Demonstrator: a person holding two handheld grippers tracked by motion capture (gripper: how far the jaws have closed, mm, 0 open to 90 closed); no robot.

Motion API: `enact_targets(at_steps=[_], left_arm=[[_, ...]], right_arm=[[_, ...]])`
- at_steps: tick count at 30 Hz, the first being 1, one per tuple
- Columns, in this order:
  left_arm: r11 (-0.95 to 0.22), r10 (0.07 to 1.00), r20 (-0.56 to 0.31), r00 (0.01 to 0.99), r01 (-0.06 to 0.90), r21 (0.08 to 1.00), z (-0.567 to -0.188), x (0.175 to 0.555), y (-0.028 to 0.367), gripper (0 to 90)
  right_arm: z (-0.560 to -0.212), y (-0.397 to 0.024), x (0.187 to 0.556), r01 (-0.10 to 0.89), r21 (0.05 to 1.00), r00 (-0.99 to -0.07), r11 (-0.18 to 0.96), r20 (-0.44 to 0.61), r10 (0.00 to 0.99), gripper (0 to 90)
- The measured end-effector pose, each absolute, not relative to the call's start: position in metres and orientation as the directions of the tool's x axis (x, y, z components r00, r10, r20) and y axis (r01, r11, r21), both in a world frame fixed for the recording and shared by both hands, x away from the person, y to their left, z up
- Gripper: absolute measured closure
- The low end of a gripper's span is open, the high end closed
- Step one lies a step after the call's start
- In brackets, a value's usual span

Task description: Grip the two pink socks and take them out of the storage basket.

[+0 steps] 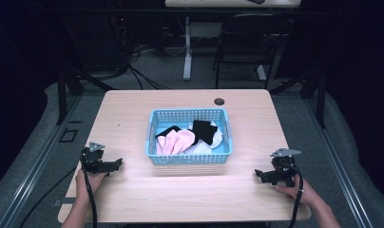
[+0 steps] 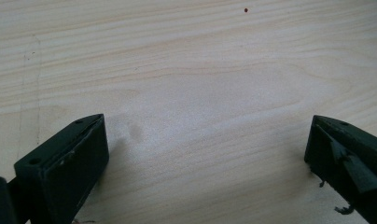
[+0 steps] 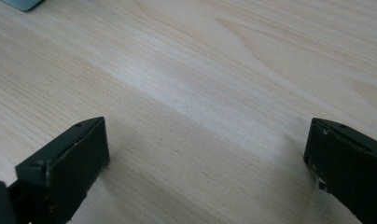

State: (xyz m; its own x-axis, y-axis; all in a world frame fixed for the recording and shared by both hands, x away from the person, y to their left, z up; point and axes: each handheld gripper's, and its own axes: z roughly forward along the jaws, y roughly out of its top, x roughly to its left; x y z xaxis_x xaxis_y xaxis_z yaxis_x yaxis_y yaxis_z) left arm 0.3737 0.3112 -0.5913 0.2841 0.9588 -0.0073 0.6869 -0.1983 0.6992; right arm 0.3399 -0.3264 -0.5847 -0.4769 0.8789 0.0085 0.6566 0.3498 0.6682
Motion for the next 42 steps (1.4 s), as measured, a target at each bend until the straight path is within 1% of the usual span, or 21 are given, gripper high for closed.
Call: enact_targets(at_steps=[13, 16, 20, 21, 29, 33, 42], left_arm=[[-0.201, 0.958, -0.004, 0.286, 0.684, 0.701, -0.591, 0.373, 0.311, 0.0], [-0.215, 0.954, -0.004, 0.299, 0.696, 0.685, -0.59, 0.376, 0.311, 0.0], [-0.258, 0.945, 0.018, 0.326, 0.709, 0.656, -0.586, 0.377, 0.309, 0.0], [-0.264, 0.941, 0.003, 0.337, 0.731, 0.63, -0.582, 0.379, 0.309, 0.1], [-0.27, 0.932, -0.023, 0.361, 0.738, 0.618, -0.56, 0.378, 0.304, 0.1], [-0.272, 0.933, -0.017, 0.36, 0.736, 0.62, -0.553, 0.378, 0.303, 0.1], [-0.259, 0.932, -0.051, 0.36, 0.756, 0.602, -0.531, 0.38, 0.299, 0.2]], right_arm=[[-0.585, -0.326, 0.34, 0.656, 0.665, -0.481, 0.357, 0.005, 0.876, 0.0], [-0.584, -0.326, 0.34, 0.656, 0.665, -0.482, 0.357, 0.005, 0.876, 0.0], [-0.584, -0.326, 0.34, 0.657, 0.663, -0.483, 0.359, 0.005, 0.875, 0.0], [-0.584, -0.326, 0.34, 0.657, 0.663, -0.484, 0.359, 0.005, 0.875, 0.0], [-0.584, -0.326, 0.34, 0.656, 0.664, -0.483, 0.359, 0.005, 0.875, 0.0], [-0.584, -0.326, 0.34, 0.656, 0.664, -0.482, 0.358, 0.005, 0.876, 0.0], [-0.584, -0.326, 0.34, 0.657, 0.664, -0.479, 0.356, 0.003, 0.878, 0.0]])
